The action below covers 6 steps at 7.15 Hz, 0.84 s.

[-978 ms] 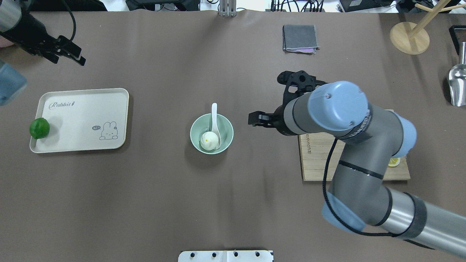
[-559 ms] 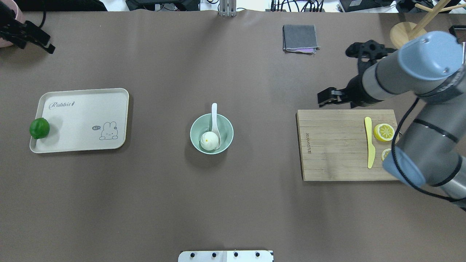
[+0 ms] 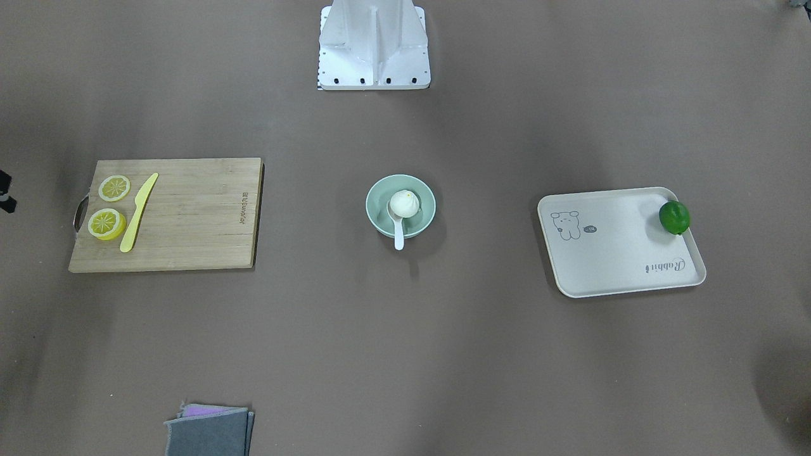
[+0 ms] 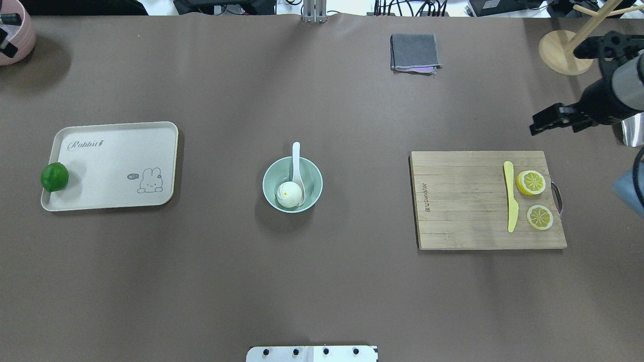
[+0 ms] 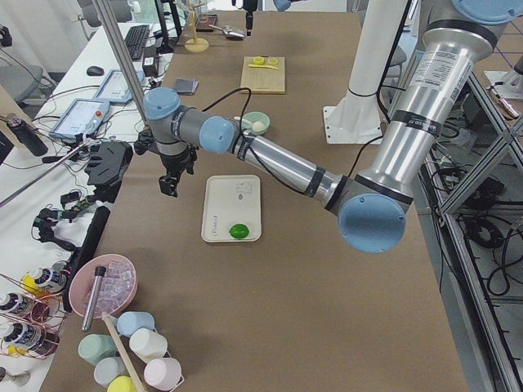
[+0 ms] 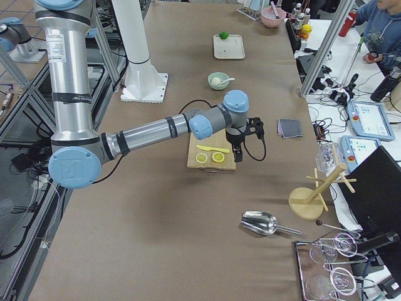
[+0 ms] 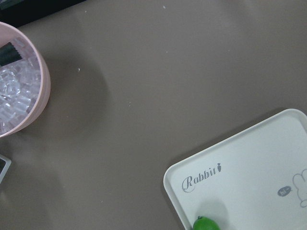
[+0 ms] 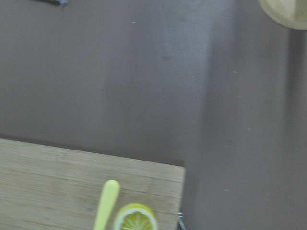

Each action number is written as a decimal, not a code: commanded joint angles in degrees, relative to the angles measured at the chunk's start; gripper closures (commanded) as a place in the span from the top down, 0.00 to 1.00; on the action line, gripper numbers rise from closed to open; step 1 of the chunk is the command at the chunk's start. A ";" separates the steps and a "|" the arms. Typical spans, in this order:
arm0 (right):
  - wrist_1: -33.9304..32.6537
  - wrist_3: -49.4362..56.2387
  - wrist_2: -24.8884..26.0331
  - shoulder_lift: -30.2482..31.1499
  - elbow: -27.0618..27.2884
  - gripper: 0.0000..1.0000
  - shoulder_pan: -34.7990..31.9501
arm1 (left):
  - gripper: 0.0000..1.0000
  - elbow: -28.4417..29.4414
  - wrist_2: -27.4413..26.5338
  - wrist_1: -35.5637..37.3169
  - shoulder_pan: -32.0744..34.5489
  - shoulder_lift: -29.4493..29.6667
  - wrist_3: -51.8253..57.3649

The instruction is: Put spoon and bun in bowl

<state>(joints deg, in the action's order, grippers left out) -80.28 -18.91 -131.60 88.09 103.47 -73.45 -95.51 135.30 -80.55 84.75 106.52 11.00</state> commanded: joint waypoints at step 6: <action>-4.71 13.36 -2.08 0.86 -3.18 0.99 -9.16 | 0.98 -0.59 0.05 -3.55 1.47 -13.35 4.56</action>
<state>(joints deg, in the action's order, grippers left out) -84.58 -6.93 -133.62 88.95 100.63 -81.70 -99.09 135.19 -83.26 86.06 93.60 15.45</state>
